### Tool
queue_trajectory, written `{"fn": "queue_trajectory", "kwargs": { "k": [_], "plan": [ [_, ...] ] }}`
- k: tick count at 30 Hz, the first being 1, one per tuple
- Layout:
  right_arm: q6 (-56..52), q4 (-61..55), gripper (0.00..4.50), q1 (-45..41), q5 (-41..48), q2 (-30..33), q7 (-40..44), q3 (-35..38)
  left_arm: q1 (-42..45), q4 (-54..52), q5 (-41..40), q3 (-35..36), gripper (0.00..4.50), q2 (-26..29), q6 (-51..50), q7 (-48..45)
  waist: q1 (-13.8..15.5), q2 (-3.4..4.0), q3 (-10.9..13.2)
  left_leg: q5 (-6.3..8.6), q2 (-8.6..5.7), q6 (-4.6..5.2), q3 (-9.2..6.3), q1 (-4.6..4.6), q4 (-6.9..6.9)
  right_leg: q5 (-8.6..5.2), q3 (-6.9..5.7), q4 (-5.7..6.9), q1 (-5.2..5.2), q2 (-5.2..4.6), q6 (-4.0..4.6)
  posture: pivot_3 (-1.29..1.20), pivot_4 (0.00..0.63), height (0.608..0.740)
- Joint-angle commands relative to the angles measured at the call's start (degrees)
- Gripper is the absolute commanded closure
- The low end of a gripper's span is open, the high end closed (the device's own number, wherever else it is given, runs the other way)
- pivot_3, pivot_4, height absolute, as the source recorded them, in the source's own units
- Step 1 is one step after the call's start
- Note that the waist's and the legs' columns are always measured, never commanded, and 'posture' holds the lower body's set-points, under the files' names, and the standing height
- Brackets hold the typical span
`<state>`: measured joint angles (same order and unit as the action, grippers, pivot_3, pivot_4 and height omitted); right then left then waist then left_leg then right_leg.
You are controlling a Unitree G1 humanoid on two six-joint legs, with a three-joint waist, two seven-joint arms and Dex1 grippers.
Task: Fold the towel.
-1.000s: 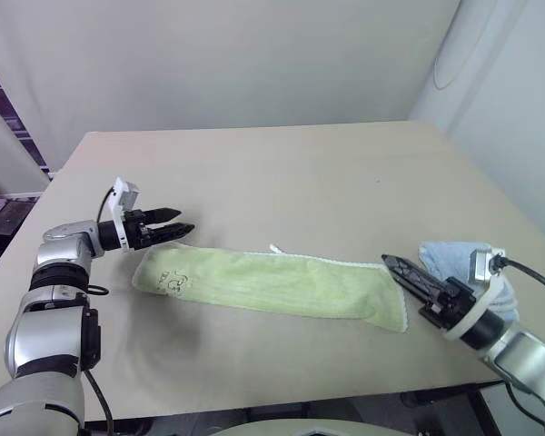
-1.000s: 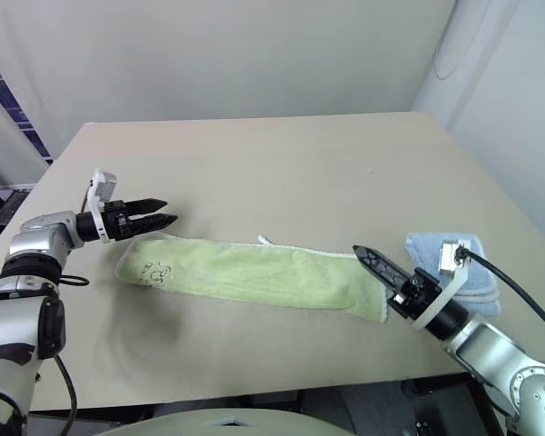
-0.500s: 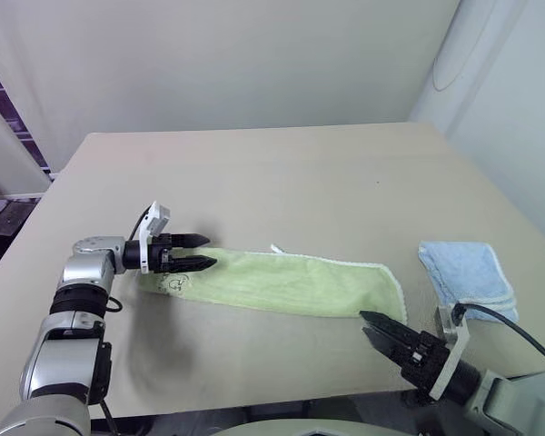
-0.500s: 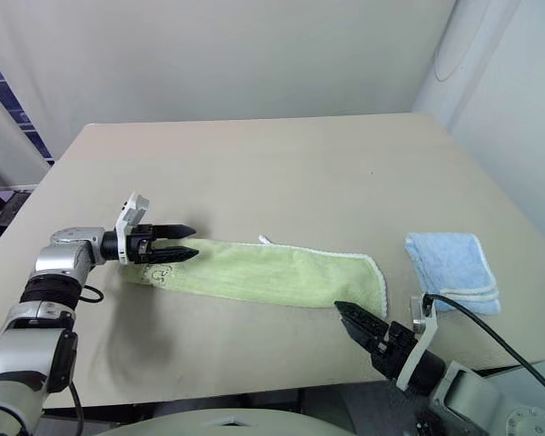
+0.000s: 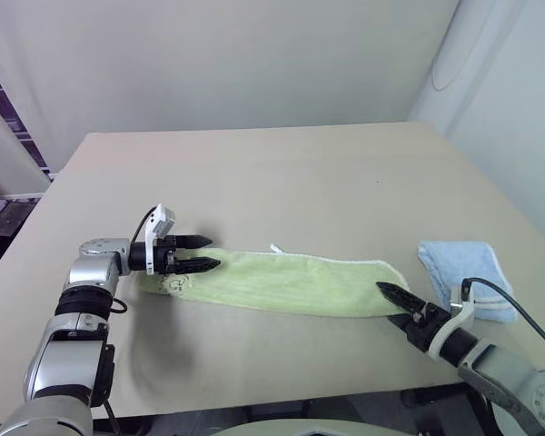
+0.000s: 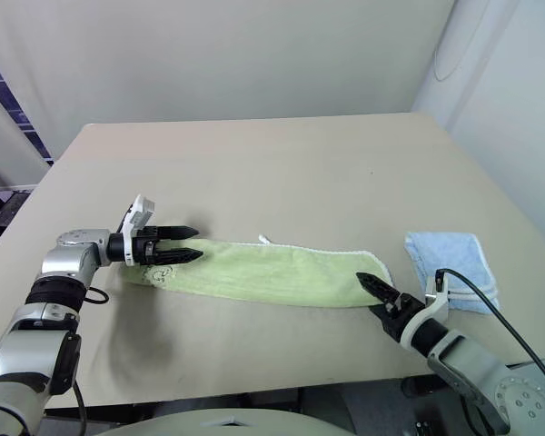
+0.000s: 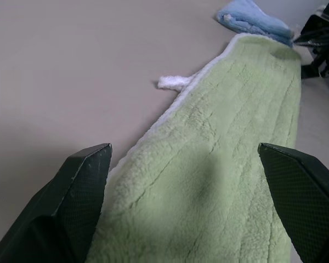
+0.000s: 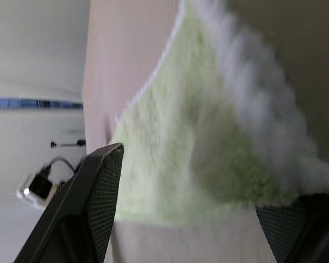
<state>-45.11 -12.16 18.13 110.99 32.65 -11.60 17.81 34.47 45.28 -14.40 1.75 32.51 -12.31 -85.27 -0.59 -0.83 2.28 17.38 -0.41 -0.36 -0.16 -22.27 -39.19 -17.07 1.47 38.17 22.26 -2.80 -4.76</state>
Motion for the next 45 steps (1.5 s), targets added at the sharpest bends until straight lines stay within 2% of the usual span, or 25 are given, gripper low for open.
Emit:
{"fn": "queue_trajectory", "kwargs": {
  "k": [1, 9, 17, 21, 29, 37, 41, 45],
  "plan": [
    [1.45, 0.4, 1.54, -2.12, -1.29, -0.41, -0.38, 2.22, 0.43, -0.45, -0.66, 0.9, 0.0, 0.31, 0.93, 0.66, -0.02, 0.01, 0.0, 0.0, 0.0, 0.0, 0.0, -0.02, 0.0, 0.0, 0.0, 0.0, 0.02, 0.0, -0.01, 0.0, 0.0, 0.74],
    [0.83, 0.82, 4.46, -2.29, -5.62, -0.91, 1.62, 2.88, 0.39, -1.65, -1.32, 1.29, 0.0, 0.49, 0.01, 1.99, -0.05, 0.02, -0.01, 0.0, 0.0, 0.0, 0.0, -0.07, 0.02, 0.01, -0.01, 0.0, 0.06, 0.0, -0.02, 0.0, 0.0, 0.74],
    [-1.08, -5.06, 4.49, 2.68, -3.44, 2.82, 7.89, 11.33, 2.32, 1.23, -1.16, 2.28, 0.0, 1.14, 1.23, 3.21, 0.14, 0.1, -0.02, 0.0, 0.0, 0.0, 0.0, -0.08, 0.02, 0.02, -0.02, -0.02, 0.05, 0.0, -0.03, 0.0, 0.0, 0.74],
    [-1.44, -11.86, 4.49, 1.39, -7.43, 6.47, 9.6, 11.78, 3.0, 2.23, -0.91, 2.43, 0.0, 0.88, 1.77, 3.35, -0.18, 0.1, -0.04, 0.0, 0.0, 0.0, 0.0, -0.05, 0.01, 0.04, -0.01, -0.01, 0.04, 0.01, -0.08, 0.0, 0.0, 0.74],
    [-4.96, -23.43, 4.49, -8.86, -22.78, 11.67, 14.21, -2.8, 3.59, 2.79, -0.67, 2.15, 0.0, -0.23, 2.82, 4.02, 0.06, 0.11, -0.07, -0.01, 0.01, 0.01, -0.03, -0.05, 0.01, 0.08, -0.02, -0.01, 0.08, 0.09, -0.07, 0.0, 0.0, 0.74],
    [-7.14, -21.73, 4.49, -18.4, -31.88, 10.0, 17.19, -13.83, 3.85, 2.68, -0.71, 2.1, 0.0, -0.63, 2.69, 4.33, 0.2, 0.08, -0.07, -0.01, -0.02, 0.01, -0.02, -0.13, -0.01, 0.12, -0.03, -0.08, 0.11, 0.09, -0.13, 0.0, 0.0, 0.74],
    [-9.4, -17.08, 4.49, -22.85, -40.1, 6.73, 17.61, -21.32, 3.81, 2.42, -0.61, 1.84, 0.0, -1.19, 2.81, 4.33, 0.1, 0.07, -0.08, -0.01, -0.01, 0.01, -0.03, -0.11, -0.01, 0.12, -0.04, -0.05, 0.11, 0.11, -0.13, 0.0, 0.0, 0.74],
    [-10.41, -13.46, 4.49, -25.06, -45.27, 2.97, 18.37, -24.8, 4.07, 2.24, -0.78, 1.89, 0.0, -1.65, 2.56, 4.25, 0.06, 0.05, -0.09, -0.01, -0.02, 0.01, -0.02, -0.14, -0.01, 0.12, -0.03, -0.05, 0.15, 0.12, -0.13, 0.0, 0.0, 0.74]
  ]
}}
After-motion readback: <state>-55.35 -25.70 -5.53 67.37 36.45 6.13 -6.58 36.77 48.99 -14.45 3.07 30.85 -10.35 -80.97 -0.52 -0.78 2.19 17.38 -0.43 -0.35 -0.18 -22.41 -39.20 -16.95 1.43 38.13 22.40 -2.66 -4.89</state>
